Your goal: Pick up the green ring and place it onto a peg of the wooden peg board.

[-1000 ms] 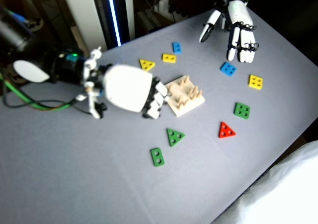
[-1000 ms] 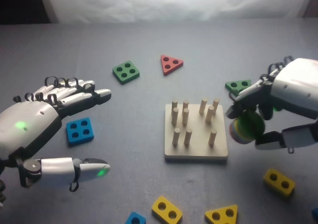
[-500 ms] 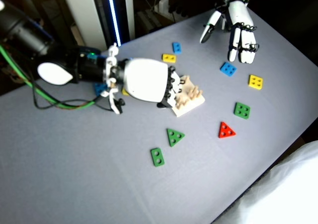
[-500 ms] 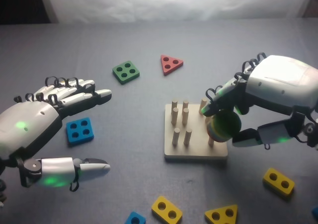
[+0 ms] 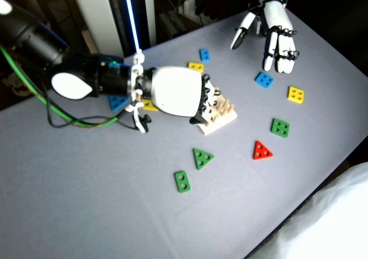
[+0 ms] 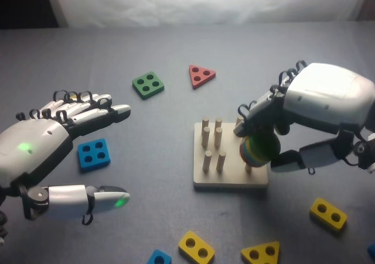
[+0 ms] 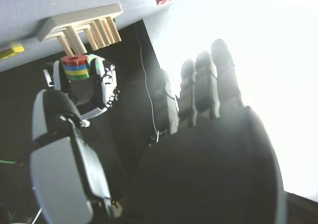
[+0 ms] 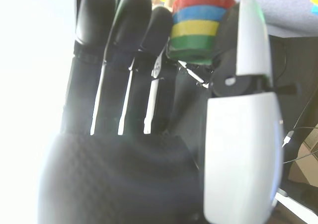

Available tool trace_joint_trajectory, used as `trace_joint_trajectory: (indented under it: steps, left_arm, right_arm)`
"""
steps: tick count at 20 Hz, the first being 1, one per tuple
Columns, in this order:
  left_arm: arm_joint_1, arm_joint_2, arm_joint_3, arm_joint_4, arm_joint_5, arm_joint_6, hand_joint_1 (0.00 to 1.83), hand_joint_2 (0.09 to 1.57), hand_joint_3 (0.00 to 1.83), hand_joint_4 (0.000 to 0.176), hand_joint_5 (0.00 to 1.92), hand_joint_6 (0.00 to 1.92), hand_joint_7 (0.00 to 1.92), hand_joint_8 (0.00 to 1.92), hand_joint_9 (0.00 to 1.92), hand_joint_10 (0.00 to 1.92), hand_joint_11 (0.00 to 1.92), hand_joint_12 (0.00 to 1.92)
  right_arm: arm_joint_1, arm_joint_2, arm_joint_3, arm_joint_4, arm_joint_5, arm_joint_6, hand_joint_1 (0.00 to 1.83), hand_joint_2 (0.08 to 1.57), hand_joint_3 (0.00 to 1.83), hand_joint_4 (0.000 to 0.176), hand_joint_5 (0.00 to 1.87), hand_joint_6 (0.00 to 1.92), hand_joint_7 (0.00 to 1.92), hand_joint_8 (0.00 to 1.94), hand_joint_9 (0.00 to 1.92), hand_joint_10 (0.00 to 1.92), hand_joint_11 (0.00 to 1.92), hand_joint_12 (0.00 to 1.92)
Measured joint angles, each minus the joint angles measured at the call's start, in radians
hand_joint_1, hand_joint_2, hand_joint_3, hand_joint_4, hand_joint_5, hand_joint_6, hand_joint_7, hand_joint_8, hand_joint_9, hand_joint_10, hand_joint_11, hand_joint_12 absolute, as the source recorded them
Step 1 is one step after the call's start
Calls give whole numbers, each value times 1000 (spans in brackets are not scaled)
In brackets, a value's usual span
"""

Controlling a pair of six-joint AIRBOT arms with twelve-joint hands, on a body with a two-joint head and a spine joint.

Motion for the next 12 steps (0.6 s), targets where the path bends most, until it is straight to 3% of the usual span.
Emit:
trace_joint_trajectory:
  steps: [3, 6, 9, 12]
  left_arm:
    - [0, 0, 0, 2, 0, -2, 726, 886, 0, 107, 357, 0, 165, 0, 136, 0, 0, 432]
    - [0, 0, 0, 2, -1, -3, 725, 885, 0, 103, 365, 1, 170, 1, 146, 2, 0, 475]
    - [0, 0, 0, 0, 0, -6, 709, 883, 0, 106, 371, 1, 177, 0, 152, 1, 0, 505]
    - [0, 0, 0, 1, -1, -6, 731, 884, 0, 99, 368, 0, 176, 0, 145, 0, 0, 456]
  right_arm:
    - [0, -8, 0, -6, -19, 3, 1280, 1086, 0, 0, 1320, 74, 964, 1274, 1086, 1177, 1013, 1382]
    - [0, -9, 0, -6, -20, 3, 1285, 1068, 2, 0, 1336, 90, 994, 1207, 1117, 988, 1005, 1241]
    - [6, -10, 0, -11, -26, 3, 1282, 1071, 0, 0, 1358, 87, 961, 1229, 1097, 927, 958, 1216]
    - [7, -12, 0, -14, -28, 3, 1283, 1067, 2, 0, 1315, 117, 1011, 1184, 1103, 1037, 992, 1335]
